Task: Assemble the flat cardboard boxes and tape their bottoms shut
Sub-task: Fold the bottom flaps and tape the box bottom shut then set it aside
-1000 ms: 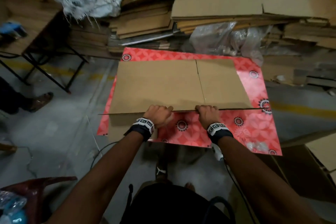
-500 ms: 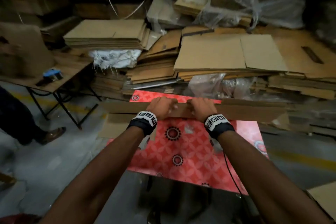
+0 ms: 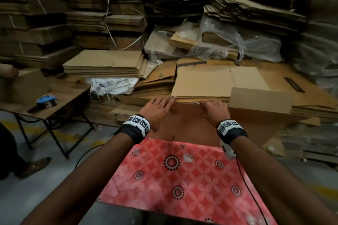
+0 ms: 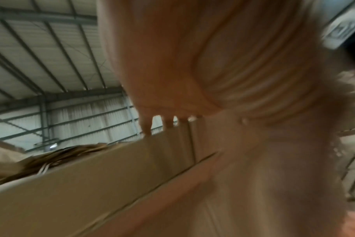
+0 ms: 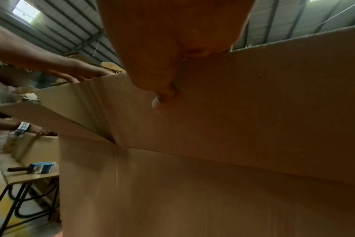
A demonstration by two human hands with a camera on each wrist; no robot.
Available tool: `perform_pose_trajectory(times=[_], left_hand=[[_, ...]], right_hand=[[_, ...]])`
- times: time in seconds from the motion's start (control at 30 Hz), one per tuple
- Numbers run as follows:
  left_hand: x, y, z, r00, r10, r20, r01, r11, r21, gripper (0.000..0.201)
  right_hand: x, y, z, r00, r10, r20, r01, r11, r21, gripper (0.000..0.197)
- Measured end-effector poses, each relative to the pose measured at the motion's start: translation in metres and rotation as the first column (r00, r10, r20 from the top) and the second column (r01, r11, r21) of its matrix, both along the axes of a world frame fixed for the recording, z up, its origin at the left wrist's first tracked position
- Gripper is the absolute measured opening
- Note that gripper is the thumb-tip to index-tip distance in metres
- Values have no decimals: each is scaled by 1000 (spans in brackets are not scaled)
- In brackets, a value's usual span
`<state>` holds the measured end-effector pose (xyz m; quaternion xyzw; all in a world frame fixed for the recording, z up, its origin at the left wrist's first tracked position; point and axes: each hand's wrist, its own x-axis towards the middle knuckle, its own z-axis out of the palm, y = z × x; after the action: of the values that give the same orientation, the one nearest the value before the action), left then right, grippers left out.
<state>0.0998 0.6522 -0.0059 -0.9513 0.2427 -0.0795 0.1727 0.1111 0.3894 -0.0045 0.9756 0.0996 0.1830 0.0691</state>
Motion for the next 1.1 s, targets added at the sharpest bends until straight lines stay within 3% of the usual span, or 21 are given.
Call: perform_pose_trajectory(times=[0.07,0.2,0.27,0.43,0.53,0.63,0.73,0.93,1.1], left_hand=[[7,8,3,997,-22,78,24,999,-30,123],[27,20,5,998,-47,43,57,967,-248,55],[31,19,1,998,-53,39,62,952,-300,36],[37,12,-20,991,-5,131,36,972,-234,40],[27,7,-24,987,11,159,31,966,-257,28],[17,6,-29,986,14,164,29,966,-256,18],[15,8,-36,985,18,169,23,971,-238,21],[11,4,-41,988,-10,153,39,981,-191,37],[9,2,-36,981,-55,188,106,956,-274,22]], right_hand=[[3,1,-1,1000,-4,15,4,1000,7,19],[1,4,-7,1000,12,1,-12,999,-37,24],[-2,6,-12,1000,3,-11,-4,1000,-26,24],[-8,8,-26,996,-10,-90,10,1000,-2,24],[-9,-1,-19,990,68,-125,-64,997,42,22],[-6,-26,-5,949,111,-296,-148,983,-106,44],[-5,-55,-2,927,-69,-369,-50,952,-303,60],[-15,-75,-15,924,-225,-308,81,904,-419,78],[-26,-76,-12,931,-263,-255,216,956,-198,42]])
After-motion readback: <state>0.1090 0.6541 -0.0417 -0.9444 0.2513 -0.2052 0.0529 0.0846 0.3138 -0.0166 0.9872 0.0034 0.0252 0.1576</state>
